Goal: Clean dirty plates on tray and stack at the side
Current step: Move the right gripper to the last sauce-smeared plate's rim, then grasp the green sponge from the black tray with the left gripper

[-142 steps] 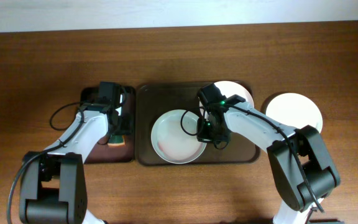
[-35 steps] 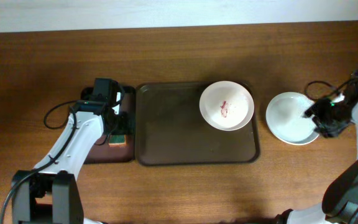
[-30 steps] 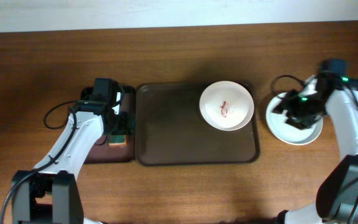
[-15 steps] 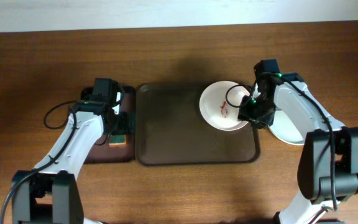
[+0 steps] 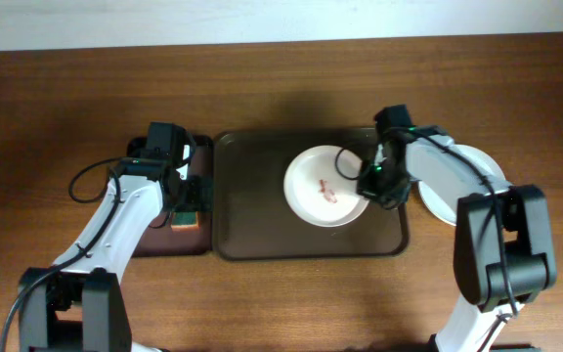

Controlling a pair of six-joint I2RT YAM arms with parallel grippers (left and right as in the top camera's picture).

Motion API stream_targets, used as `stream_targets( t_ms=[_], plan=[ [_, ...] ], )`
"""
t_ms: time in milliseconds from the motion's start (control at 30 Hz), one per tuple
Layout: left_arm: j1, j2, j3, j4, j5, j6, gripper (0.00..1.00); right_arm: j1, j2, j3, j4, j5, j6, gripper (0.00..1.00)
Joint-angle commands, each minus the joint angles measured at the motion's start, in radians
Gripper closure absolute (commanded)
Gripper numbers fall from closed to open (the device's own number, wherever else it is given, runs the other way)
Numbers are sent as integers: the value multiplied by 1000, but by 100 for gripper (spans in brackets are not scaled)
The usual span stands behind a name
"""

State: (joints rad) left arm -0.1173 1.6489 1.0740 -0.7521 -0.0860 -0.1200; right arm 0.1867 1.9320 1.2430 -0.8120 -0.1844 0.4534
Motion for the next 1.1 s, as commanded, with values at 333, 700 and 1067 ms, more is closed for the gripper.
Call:
stream_targets(
  t_ms=[333,700,1067],
  plan=[
    [-2,40,6,61,3,2,23,173,5,-7,60,5,87,96],
    [-2,179,17,66,3,2,100,173,5,-7,57,5,87,96],
    [-2,-125,54,72,3,5,100,173,5,-7,57,5,87,96]
  ],
)
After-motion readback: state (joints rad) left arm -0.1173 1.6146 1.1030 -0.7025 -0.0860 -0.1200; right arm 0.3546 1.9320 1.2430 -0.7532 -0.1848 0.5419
